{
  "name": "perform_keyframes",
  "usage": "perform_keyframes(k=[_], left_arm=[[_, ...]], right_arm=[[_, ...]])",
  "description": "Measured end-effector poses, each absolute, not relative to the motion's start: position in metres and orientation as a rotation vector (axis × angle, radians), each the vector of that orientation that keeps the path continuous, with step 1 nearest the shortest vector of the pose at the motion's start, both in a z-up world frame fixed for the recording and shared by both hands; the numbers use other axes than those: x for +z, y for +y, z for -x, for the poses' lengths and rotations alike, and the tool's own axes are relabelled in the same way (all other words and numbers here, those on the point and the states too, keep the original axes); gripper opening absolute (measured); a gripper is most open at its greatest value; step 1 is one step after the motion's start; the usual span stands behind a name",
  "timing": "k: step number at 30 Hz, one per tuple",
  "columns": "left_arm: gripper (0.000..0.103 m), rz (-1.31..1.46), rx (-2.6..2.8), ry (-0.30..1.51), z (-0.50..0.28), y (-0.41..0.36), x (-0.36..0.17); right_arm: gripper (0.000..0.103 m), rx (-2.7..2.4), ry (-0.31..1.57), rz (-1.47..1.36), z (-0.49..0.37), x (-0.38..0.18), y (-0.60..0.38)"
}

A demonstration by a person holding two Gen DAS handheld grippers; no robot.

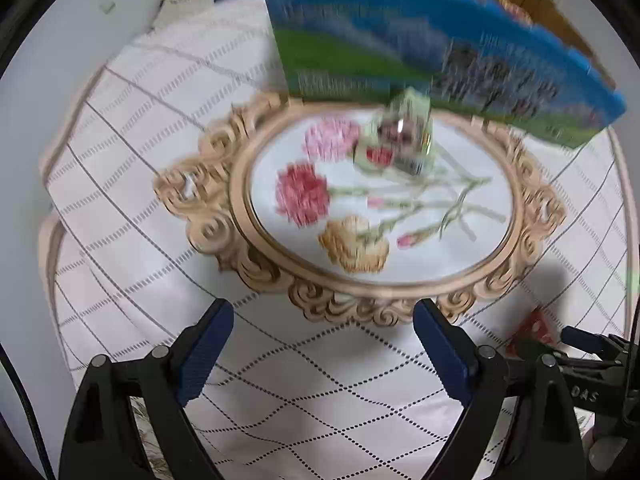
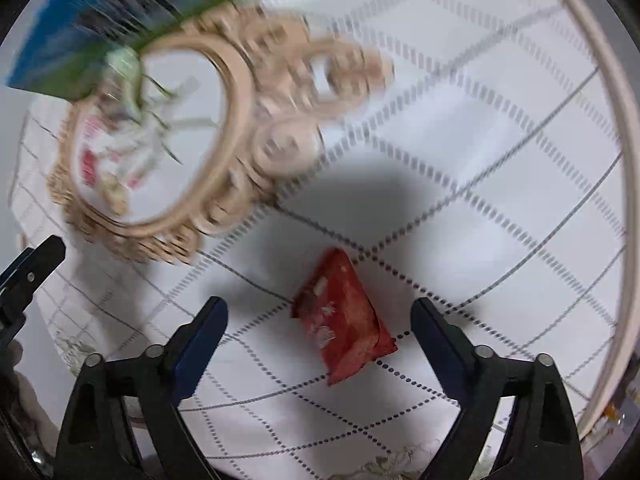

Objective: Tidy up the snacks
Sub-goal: 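Grasp the small red candy pack with right tool while left tool grasps green-white packet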

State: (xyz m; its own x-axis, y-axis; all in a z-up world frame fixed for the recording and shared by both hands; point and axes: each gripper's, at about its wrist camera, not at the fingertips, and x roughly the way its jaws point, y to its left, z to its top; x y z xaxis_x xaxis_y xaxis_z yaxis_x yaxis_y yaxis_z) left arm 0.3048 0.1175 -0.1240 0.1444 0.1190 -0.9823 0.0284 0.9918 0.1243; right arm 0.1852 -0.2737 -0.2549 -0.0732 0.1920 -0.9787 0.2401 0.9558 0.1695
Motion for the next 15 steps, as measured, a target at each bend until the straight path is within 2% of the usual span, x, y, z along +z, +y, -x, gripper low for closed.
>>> perform_keyframes(k=[1, 3, 6, 15], left_arm=[[0.092, -0.122, 0.065, 1.438, -0.304, 0.117, -0.13], [0.092, -0.122, 0.065, 1.453, -0.303, 0.116, -0.136], [0.092, -0.1, 0.05, 1.458, -0.307, 0.115, -0.139], [0.092, -0.038, -0.03, 1.386, -0.376, 0.095, -0.124]], right_arm=[[0.07, -0.046, 1.668, -0.332, -0.183, -0.263, -0.274], [0.054, -0.057, 1.682, -0.311, -0.181, -0.274, -0.274], [0.038, -0.044, 1.648, -0.27, -0.181, -0.272, -0.272], [0.037, -0.039, 1.558, -0.297, -0.219, -0.247, -0.28]])
